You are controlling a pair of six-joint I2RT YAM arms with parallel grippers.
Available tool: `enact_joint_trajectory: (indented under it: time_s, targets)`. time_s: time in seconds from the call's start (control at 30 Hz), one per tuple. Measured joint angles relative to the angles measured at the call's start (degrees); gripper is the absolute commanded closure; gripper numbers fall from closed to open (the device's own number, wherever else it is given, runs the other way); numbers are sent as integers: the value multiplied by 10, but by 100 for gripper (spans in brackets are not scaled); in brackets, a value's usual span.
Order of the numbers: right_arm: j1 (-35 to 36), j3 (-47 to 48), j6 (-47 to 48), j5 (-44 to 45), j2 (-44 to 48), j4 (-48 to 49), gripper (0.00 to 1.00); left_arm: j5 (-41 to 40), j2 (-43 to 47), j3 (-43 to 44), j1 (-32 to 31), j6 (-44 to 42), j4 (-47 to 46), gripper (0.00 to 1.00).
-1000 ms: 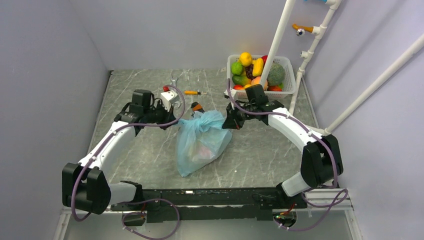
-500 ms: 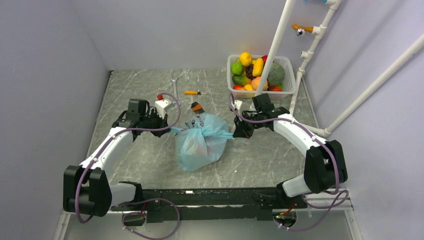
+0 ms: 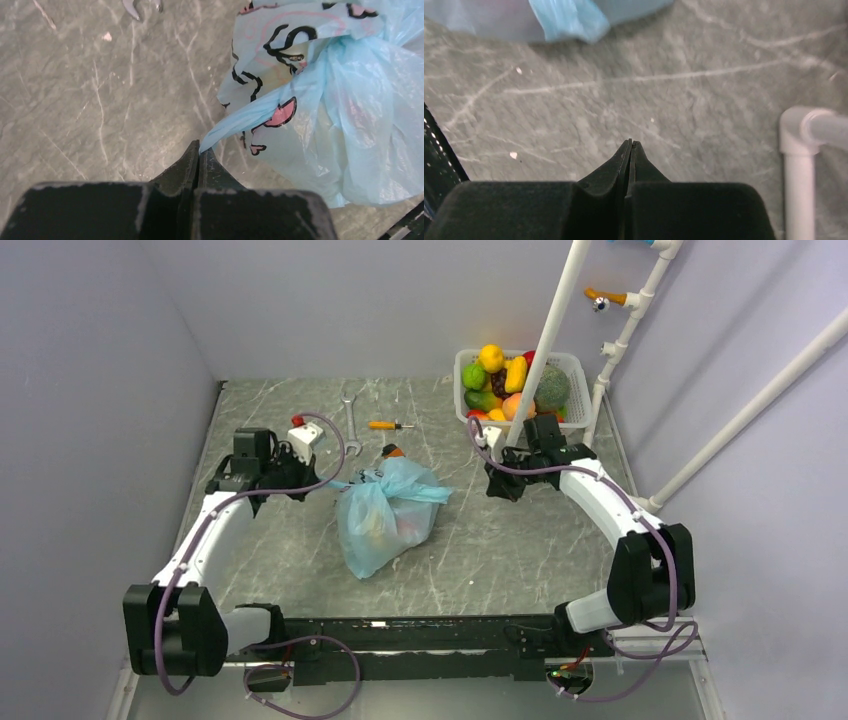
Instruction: Place the fake fruits into the plastic bag and tie a complex knot
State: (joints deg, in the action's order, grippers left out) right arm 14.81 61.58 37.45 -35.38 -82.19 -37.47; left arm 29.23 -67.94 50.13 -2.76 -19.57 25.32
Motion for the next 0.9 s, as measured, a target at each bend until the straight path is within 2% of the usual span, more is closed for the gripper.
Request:
enact_joint_trajectory:
  time_s: [0.2,0.27,0.33,0.37,0.4,0.47,0.53,0.6,0.67,0.73,0.8,0.83,0.87,0.9]
  targets:
    - [-9,-62,10,27,-21,8,100,-1,-52,-17,7,-23,9,100]
    - [-8,-63,9,24,-33,10,98,14,-64,-18,4,-37,22,89]
    - [-8,-55,10,14,-40,4,63,30,-65,-16,-3,-54,34,76]
    - [-7,-43,11,3,-44,-5,45,42,-65,-11,-8,-63,42,73]
    - [-5,-30,12,-6,-46,-11,32,51,-65,-5,-11,-68,48,71]
    - [0,-5,2,-19,-47,-12,14,71,-66,7,-15,-77,59,70]
    - [14,16,-7,-27,-47,-5,2,87,-66,20,-17,-78,63,70]
    - [39,28,-11,-28,-47,5,0,99,-66,28,-21,-78,63,68]
    - [63,32,-9,-28,-47,11,0,106,-66,32,-26,-78,65,60]
    - [89,32,-3,-24,-50,16,2,110,-66,35,-31,-79,70,44]
    - [113,36,3,-20,-63,22,9,111,-69,43,-34,-83,80,24]
    - [120,39,7,-19,-71,24,14,110,-70,48,-34,-87,84,9]
    - [129,47,10,-15,-87,26,22,110,-72,53,-33,-92,89,2]
    - [132,52,14,-12,-99,29,30,110,-72,57,-30,-97,93,1]
